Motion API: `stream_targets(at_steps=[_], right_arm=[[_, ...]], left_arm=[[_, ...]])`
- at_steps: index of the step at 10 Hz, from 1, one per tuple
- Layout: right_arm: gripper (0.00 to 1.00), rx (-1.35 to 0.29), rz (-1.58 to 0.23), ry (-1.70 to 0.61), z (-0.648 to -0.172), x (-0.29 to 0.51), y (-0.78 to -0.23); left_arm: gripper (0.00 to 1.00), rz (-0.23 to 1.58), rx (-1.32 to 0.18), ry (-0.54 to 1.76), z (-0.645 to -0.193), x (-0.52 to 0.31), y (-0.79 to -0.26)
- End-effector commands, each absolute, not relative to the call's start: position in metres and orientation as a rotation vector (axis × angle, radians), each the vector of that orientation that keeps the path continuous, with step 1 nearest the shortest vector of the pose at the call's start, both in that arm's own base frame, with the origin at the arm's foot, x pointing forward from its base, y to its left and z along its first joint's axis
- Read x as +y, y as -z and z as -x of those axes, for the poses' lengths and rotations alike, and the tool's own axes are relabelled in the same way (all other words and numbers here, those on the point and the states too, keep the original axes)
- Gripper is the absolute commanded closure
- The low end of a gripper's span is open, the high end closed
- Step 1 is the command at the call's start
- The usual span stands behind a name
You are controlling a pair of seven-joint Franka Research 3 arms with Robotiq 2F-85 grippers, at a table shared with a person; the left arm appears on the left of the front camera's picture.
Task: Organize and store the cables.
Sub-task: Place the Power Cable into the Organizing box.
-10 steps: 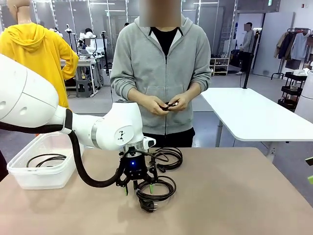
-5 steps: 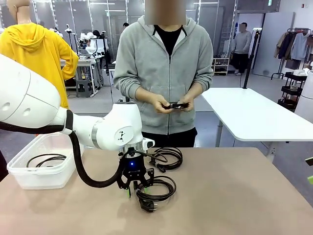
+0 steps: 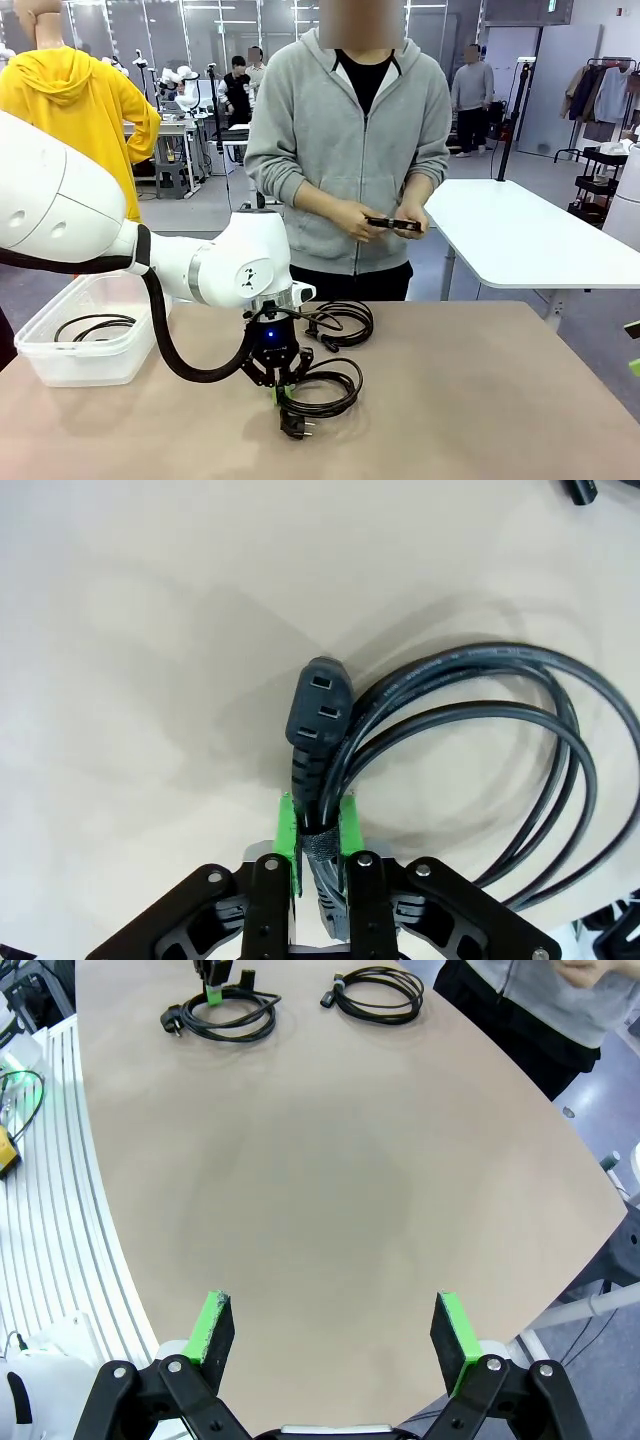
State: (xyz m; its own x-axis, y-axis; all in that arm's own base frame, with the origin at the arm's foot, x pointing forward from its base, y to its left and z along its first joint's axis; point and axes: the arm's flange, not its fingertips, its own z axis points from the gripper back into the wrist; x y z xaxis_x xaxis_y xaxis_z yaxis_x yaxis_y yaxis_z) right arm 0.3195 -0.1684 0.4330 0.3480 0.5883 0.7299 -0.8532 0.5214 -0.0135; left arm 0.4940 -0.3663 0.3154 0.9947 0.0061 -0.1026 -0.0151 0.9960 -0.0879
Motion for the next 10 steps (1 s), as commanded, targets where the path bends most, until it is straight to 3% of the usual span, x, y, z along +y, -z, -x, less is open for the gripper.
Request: stream_targets(at_steps=[1,4,5,6,10], right_arm=[[0.0,-0.769,-0.405,-0.98,-0.321,-0.17,-0.432],[0.0,-0.769,-0.405,-0.98,-0.321,-0.17,-0.432],[0.0,-0.769,-0.405,-0.98,-0.321,-0.17,-0.432],[0.0,-0.769,-0.405,-0.98,-0.321,-0.17,-0.432],[0.0,-0.769,-0.405,-0.98,-0.321,-0.17,-0.432]], left_arm=[[1.0,0.064,0.056,-0.027,-0.496,-0.369,-0.321],[1.0,0.078,-0.073,0.003,-0.501,-0.361,-0.392],[0.94,0.087,-0.163,0.04,-0.5,-0.353,-0.434],[0.94,0.06,-0.231,0.09,-0.493,-0.348,-0.459],[0.94,0.037,-0.245,0.176,-0.48,-0.307,-0.511]])
